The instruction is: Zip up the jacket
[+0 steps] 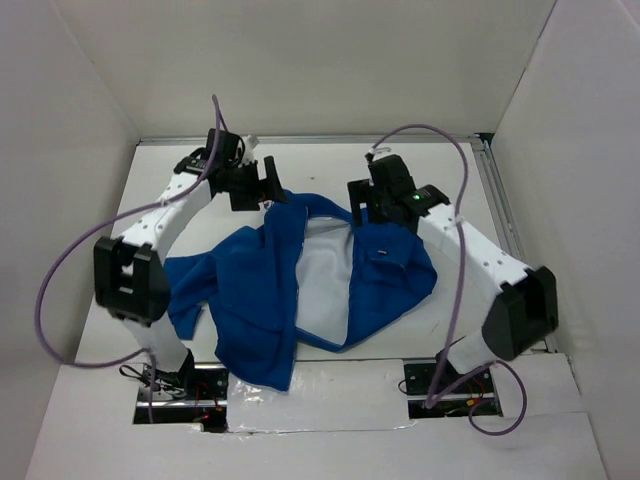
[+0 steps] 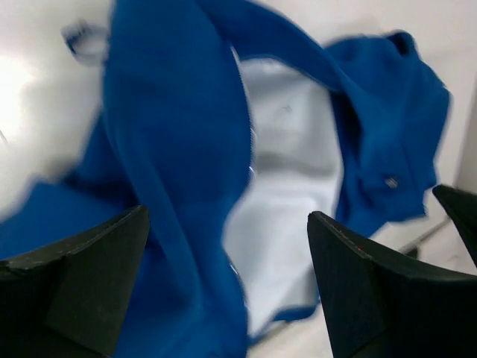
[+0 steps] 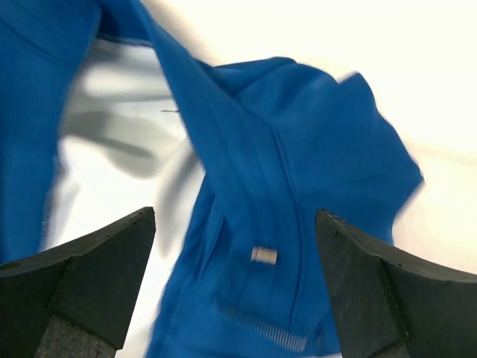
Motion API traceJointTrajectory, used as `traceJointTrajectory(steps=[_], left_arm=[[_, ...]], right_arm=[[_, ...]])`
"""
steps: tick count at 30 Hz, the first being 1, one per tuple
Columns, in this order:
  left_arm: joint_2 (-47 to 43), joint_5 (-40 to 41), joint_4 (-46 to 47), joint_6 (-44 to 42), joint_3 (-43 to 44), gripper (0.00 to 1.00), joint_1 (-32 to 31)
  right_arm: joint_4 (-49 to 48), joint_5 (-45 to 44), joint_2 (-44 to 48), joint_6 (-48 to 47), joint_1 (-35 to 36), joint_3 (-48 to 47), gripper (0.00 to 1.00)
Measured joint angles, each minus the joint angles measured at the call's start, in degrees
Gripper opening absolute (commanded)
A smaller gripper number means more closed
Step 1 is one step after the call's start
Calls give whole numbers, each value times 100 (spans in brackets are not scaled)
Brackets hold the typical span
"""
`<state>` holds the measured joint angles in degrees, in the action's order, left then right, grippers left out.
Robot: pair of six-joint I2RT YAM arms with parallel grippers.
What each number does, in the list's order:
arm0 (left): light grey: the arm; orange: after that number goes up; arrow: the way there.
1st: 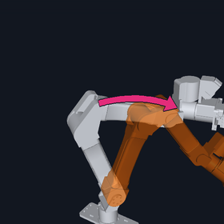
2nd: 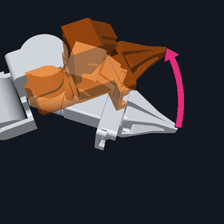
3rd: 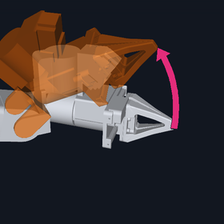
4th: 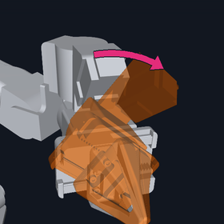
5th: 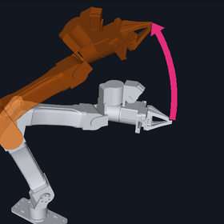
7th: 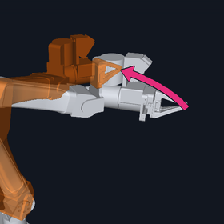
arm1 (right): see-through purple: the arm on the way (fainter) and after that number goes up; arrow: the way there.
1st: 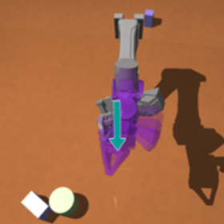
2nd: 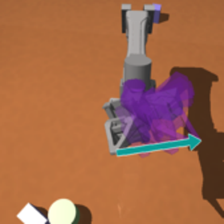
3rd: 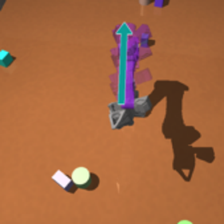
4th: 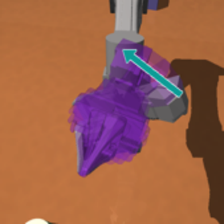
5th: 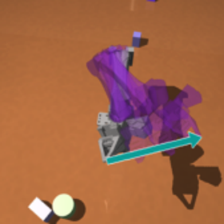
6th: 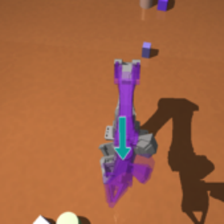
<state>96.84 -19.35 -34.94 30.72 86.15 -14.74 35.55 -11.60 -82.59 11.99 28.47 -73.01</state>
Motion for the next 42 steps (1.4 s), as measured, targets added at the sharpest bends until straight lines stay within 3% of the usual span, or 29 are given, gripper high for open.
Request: traceJointTrajectory(steps=[5, 10, 12, 13, 14, 16, 18, 19, 20, 21, 24, 28, 33, 38, 42], left_arm=[[1593, -81, -96, -577, 1281, 99, 249], [2588, -46, -118, -984, 2026, 99, 151], [2874, 48, -157, -1027, 2251, 90, 114], [3005, 101, -166, -1062, 2350, 77, 92], [3126, 153, -190, -1069, 2448, 73, 72], [3346, 229, -195, -1095, 2570, 60, 55], [3501, 234, -197, -1088, 2625, 14, 52], [3554, 210, -212, -1088, 2653, 0, 44], [3598, 179, -227, -1080, 2677, 0, 42], [3622, 116, -216, -1102, 2691, 0, 42], [3598, -7, -160, -1099, 2682, 0, 24], [2951, -39, 177, -1040, 2009, 0, -57], [826, 330, 369, -782, 1303, 0, -439], [-1539, 1047, 680, -667, 1233, 0, -1497], [-2660, 1432, 649, -654, 1456, 0, -2481]], right_arm=[[-177, 275, -1375, -640, -63, -564, 94], [-251, 562, -2315, -787, -190, -890, 90], [-269, 621, -2498, -723, -267, -960, 84], [-282, 629, -2581, -697, -326, -981, 81], [-302, 645, -2625, -651, -361, -986, 77], [-365, 688, -2656, -568, -417, -990, 59], [-505, 756, -2643, -435, -468, -990, 44], [-605, 754, -2634, -382, -476, -990, 35], [-695, 745, -2623, -330, -476, -990, 23], [-763, 717, -2597, -247, -472, -988, 0], [-949, 544, -2441, -44, -472, -968, 0], [-1058, 323, -1860, 271, -468, -844, 0], [-1115, -101, -354, 826, -330, -529, 0], [-1078, -374, 1593, 1115, 177, -457, 0], [-874, -269, 2675, 1134, 542, -782, 0]])
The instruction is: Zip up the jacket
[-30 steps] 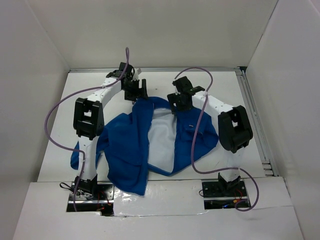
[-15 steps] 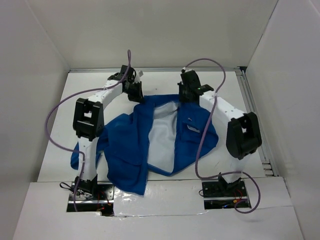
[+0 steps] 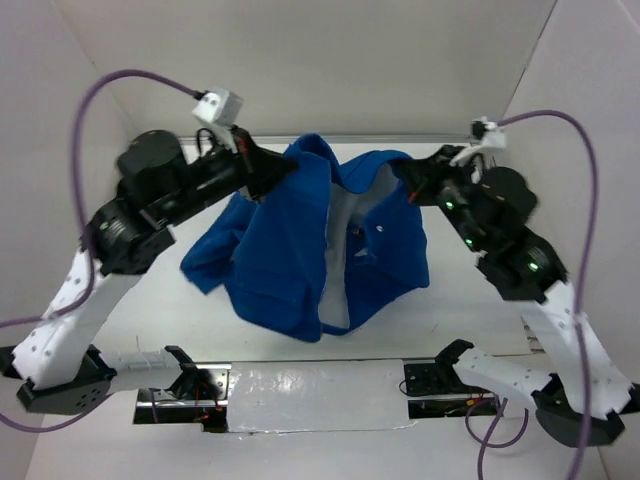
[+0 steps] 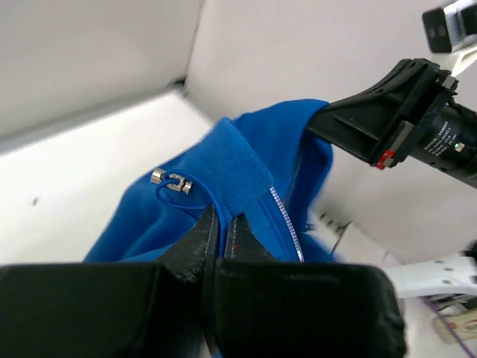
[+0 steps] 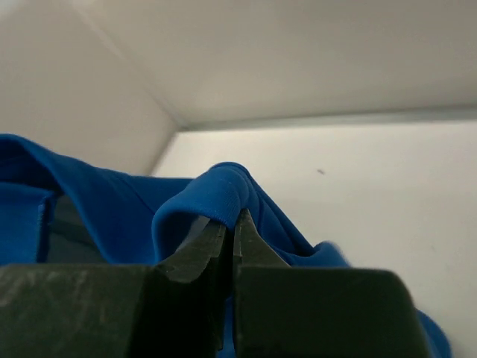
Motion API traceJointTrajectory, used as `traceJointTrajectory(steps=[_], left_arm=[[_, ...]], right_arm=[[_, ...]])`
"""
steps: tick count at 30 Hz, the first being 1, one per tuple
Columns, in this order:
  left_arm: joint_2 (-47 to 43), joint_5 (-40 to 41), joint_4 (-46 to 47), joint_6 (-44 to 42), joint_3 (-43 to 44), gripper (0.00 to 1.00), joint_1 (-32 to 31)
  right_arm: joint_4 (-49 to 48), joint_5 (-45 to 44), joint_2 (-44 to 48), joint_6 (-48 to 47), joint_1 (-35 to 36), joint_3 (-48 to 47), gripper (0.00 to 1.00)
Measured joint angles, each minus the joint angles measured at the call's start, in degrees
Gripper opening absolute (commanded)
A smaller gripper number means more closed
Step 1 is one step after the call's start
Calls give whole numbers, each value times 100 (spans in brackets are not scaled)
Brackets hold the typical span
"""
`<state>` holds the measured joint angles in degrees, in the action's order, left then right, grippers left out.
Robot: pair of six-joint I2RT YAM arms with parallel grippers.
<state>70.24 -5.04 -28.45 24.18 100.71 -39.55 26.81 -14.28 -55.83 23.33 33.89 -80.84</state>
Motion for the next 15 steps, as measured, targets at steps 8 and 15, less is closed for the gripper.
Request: traceJointTrajectory(steps=[8, 15], left_arm=[[-802, -708, -35, 85, 391, 0, -197], [-625, -986, -24, 146, 1163, 0, -203]], right_arm=[[457, 951, 614, -28, 352, -1886, 0], [634, 1235, 238, -28, 398, -3357, 0]])
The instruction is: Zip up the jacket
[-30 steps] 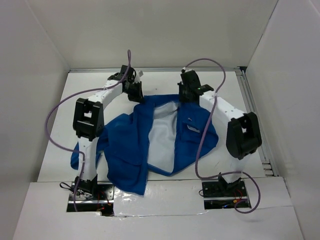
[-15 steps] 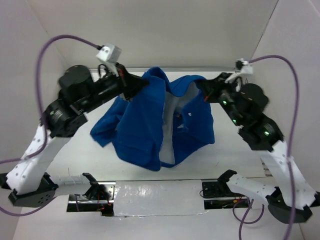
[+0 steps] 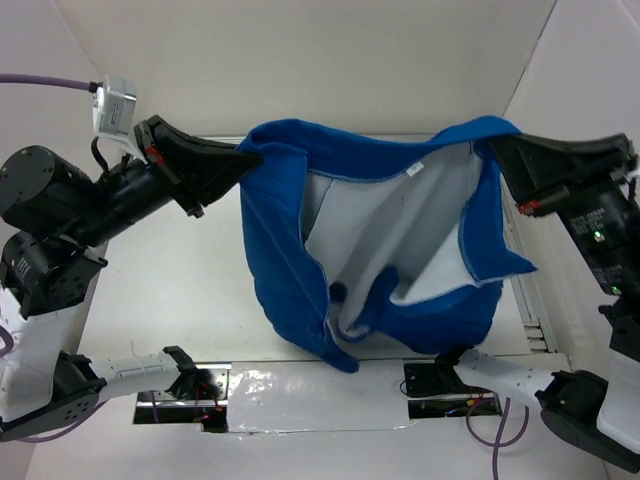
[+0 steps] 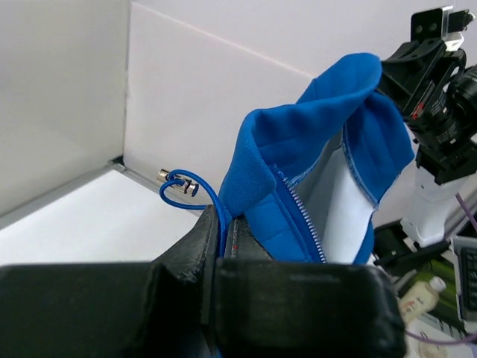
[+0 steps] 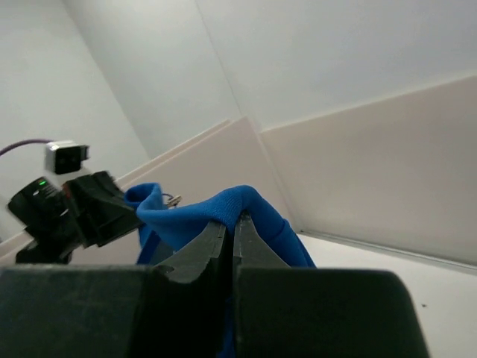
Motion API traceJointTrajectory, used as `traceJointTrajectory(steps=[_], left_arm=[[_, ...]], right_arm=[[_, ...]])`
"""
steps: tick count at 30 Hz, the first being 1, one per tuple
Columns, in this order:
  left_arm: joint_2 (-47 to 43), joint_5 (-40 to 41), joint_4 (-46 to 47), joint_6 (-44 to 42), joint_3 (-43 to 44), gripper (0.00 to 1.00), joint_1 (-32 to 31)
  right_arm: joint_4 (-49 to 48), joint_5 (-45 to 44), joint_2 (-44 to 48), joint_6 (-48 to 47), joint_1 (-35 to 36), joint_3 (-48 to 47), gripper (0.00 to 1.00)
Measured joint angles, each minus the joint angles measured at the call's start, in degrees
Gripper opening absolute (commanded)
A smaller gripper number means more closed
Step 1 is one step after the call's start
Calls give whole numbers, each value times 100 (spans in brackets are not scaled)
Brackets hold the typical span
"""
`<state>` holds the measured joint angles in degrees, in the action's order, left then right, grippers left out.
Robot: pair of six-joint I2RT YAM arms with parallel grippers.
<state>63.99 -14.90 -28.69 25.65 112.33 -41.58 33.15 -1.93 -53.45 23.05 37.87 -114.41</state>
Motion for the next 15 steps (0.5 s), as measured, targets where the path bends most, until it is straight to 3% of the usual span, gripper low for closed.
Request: traceJointTrajectory(steps=[7, 12, 15], left_arm=[[717, 1198, -4, -61, 219, 0, 63], [2385, 1274, -227, 216, 813, 0, 1161], [3552, 1338, -262, 422, 835, 10, 1768]], right_arm=[[258, -1165, -1408, 31, -81, -466, 0], [304, -1008, -2973, 345, -962, -339, 0], [173, -372, -4065, 487, -1550, -109, 1]])
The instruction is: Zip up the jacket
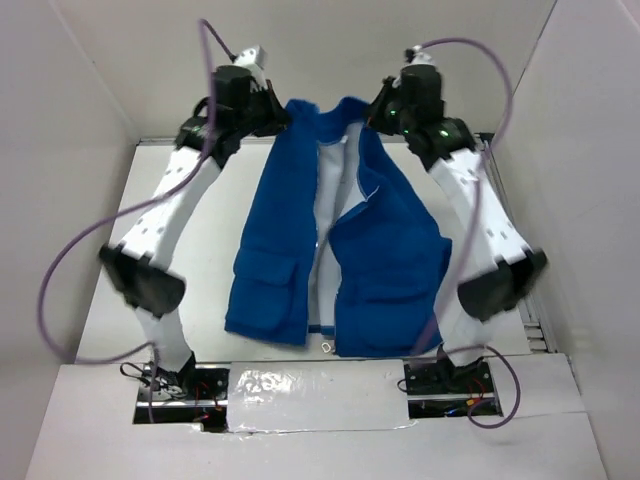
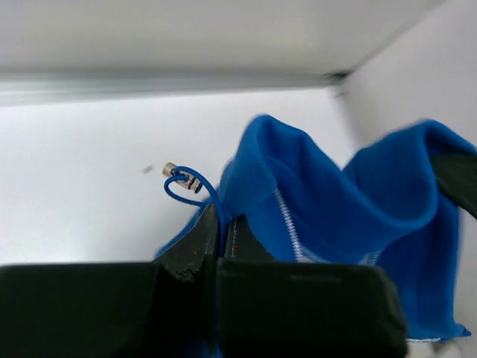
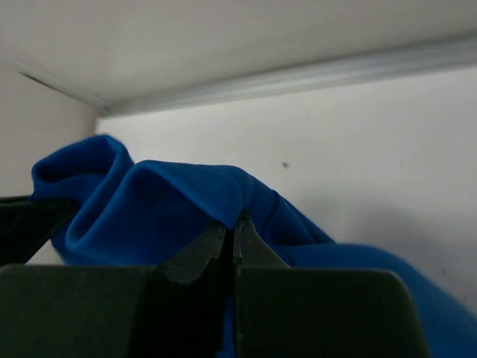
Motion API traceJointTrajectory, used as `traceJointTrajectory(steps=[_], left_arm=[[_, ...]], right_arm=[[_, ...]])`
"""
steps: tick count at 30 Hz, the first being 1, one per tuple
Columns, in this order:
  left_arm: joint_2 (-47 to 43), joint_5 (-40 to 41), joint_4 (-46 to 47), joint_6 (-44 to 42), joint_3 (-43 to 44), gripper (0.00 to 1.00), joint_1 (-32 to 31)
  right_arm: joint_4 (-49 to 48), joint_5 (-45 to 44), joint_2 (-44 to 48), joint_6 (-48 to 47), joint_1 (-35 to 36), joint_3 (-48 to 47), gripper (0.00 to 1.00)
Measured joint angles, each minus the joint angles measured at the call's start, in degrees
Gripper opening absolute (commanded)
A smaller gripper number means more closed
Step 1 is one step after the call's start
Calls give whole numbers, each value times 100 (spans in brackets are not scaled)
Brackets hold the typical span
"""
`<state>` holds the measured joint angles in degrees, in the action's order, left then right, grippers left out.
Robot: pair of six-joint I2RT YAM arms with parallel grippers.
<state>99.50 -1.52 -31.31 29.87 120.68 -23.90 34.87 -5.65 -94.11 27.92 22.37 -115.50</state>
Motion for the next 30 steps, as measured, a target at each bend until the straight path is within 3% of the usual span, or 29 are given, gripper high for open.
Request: traceJointTrajectory(steps=[3, 4, 5, 6, 8, 9, 11, 14, 19, 24, 27, 30], left_arm=[[1338, 103, -96, 26, 192, 46, 356], [1856, 98, -164, 31, 404, 75, 437], [2330, 76, -271, 28, 656, 91, 496], [2761, 24, -409, 37, 925, 99, 546], [3235, -149, -551, 57, 1187, 99, 616], [3268, -223, -597, 63, 1126, 99, 645], [3067, -367, -542, 57, 796, 99, 691], [2240, -428, -376, 55, -61, 99, 686], [238, -271, -319, 278, -1567, 99, 341], [-2354, -586, -118, 820, -4579, 99, -417], [-3034, -855, -190, 1167, -5849, 99, -876], [-3163, -938, -280, 1556, -6679, 99, -1292]], right_arm=[[-2, 640, -1340, 22, -389, -173, 19], [4, 822, -1829, 24, -476, -363, 35], [105, 988, -2321, 39, -555, -682, 44], [146, 1169, -2846, 22, -632, -1029, 51], [168, 1541, -3392, -81, -741, -1255, 86], [221, 1683, -3464, -105, -780, -1196, 99], [111, 1851, -3289, -264, -828, -800, 100], [-201, 1869, -2299, -466, -796, 420, 100], [-955, 1733, 400, -542, -560, 2997, 100], [-1342, 1587, 2892, -144, 2, 5696, 100], [-1263, 1537, 3526, 203, 586, 6826, 100], [-1019, 1456, 3759, 592, 1274, 7580, 100]])
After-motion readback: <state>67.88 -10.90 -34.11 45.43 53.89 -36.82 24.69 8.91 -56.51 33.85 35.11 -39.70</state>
